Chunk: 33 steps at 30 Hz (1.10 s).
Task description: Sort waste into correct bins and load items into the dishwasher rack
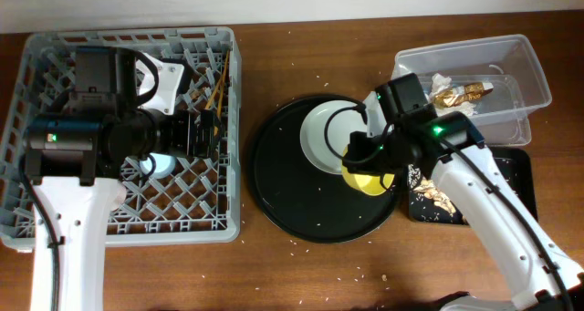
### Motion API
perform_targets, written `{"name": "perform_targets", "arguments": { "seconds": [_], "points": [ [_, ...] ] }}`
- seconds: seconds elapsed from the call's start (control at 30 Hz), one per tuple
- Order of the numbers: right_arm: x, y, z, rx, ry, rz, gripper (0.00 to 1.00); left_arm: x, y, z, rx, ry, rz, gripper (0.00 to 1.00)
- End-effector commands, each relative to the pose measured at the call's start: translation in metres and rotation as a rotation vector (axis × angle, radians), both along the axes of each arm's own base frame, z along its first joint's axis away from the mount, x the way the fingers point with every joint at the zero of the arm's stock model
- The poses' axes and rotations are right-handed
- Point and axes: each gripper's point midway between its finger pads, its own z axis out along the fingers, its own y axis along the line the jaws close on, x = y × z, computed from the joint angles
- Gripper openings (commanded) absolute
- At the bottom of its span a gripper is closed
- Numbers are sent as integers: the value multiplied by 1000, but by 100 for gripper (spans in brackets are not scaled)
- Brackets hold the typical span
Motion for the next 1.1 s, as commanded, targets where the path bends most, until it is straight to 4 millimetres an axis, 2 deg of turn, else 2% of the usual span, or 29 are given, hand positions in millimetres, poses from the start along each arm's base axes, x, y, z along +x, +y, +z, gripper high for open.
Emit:
{"name": "perform_targets", "arguments": {
  "seconds": [0.0, 0.1, 0.17, 0.23, 0.3, 0.4, 0.47, 0.5, 0.53, 0.57, 0.6, 0.63, 0.7, 0.77, 0.8, 0.83, 0.93, 1.0, 1.07],
  "points": [
    [-20, 39, -37, -1, 153, -2, 4, 0, -2, 6, -1, -24, -23, 99],
    [-35, 83, -88, -39, 276, 18, 4, 0, -2, 6, -1, -24, -23, 99],
    [-32, 100, -113, -48, 290, 24, 4, 0, -2, 6, -1, -24, -23, 99],
    [-23, 96, -121, -87, 257, 0, 4, 0, -2, 6, -1, -24, -23, 99],
    [-16, 92, -114, -109, 195, 21, 22, 0, -2, 6, -1, -24, -23, 99],
    [-5, 100, -68, -55, 39, 126, 51, 0, -2, 6, -1, -24, -23, 99],
    [-4, 103, -31, -8, -57, 159, 61, 0, -2, 6, -1, -24, -23, 99],
    [-3, 102, -4, 11, -160, 220, 98, 0, -2, 6, -1, -24, -23, 99],
    [4, 102, 19, 20, -273, 255, 98, 0, -2, 6, -1, -24, -23, 99],
    [21, 98, 59, 15, -479, 257, 99, 0, -2, 6, -1, -24, -23, 99],
    [27, 92, 87, -3, -604, 259, 98, 0, -2, 6, -1, -24, -23, 99],
    [28, 85, 103, -21, -664, 254, 98, 0, -2, 6, -1, -24, -23, 99],
    [21, 56, 150, -96, -827, 220, 98, 0, -2, 6, -1, -24, -23, 99],
    [2, 13, 181, -189, -912, 132, 98, 0, -2, 6, -1, -24, -23, 99],
    [-8, -5, 190, -219, -932, 94, 99, 0, -2, 6, -1, -24, -23, 99],
    [-23, -34, 201, -279, -959, 26, 98, 0, -2, 6, -1, -24, -23, 99],
    [-43, -85, 213, -402, -1003, -114, 99, 0, -2, 6, -1, -24, -23, 99],
    [-48, -103, 212, -422, -1040, -187, 98, 0, -2, 6, -1, -24, -23, 99],
    [-42, -119, 203, -408, -1088, -288, 98, 0, -2, 6, -1, -24, -23, 99]
  ]
}}
